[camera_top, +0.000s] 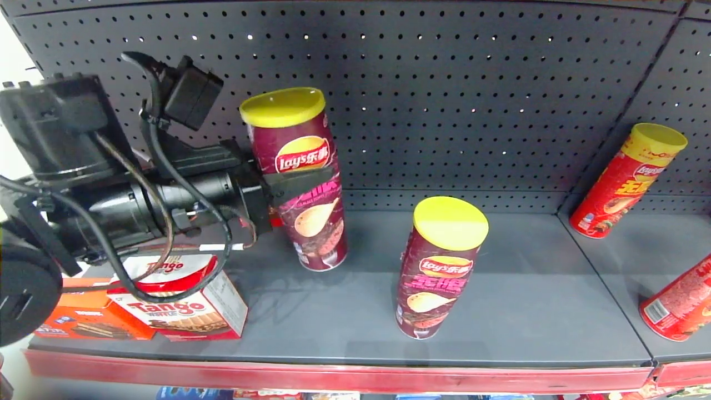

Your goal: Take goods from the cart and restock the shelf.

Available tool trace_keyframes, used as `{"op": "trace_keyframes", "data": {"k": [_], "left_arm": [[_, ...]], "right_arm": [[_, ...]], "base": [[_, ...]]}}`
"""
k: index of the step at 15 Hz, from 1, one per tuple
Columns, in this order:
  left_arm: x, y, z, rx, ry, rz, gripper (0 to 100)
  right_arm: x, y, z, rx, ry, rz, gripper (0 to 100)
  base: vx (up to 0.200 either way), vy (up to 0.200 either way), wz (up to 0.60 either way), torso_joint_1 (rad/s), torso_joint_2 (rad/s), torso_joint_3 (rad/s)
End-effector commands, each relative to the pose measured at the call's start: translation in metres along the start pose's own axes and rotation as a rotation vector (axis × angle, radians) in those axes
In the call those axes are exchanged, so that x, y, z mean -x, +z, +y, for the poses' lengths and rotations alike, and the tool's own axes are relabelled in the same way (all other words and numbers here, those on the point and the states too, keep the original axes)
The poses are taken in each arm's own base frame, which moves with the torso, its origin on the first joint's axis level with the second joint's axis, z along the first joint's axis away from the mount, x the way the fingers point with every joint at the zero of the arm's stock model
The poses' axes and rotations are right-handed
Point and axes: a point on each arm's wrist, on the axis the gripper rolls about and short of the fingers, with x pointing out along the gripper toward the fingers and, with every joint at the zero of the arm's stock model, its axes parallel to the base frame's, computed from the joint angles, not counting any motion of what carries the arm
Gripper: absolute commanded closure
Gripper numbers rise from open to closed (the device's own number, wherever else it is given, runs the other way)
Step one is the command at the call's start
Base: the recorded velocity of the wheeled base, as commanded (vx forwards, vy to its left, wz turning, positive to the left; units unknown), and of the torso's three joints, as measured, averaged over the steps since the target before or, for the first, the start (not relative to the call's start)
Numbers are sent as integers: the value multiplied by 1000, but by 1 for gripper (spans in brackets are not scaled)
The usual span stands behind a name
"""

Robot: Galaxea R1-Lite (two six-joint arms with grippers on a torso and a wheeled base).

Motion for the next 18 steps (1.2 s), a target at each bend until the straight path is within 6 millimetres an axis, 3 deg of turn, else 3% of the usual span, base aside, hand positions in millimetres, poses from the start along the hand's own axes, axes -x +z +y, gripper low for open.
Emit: {"op": "trace_keyframes", "data": {"k": [1,3,5,14,18], "left_arm": [[-24,3,21,-6,-22,26,100],[-33,0,4,22,-96,74,100],[-37,-1,2,26,-110,80,100],[-91,-36,18,54,-134,128,100],[-128,-53,37,-22,-135,110,100]], "right_arm": [[0,0,0,1,0,2,0],[0,0,0,1,0,2,0],[0,0,0,1,2,2,0],[0,0,0,1,2,2,0],[0,0,0,1,0,2,0]], "base": [[0,0,0,0,0,0],[0,0,0,0,0,0],[0,0,0,0,0,0],[0,0,0,0,0,0],[0,0,0,0,0,0]]}}
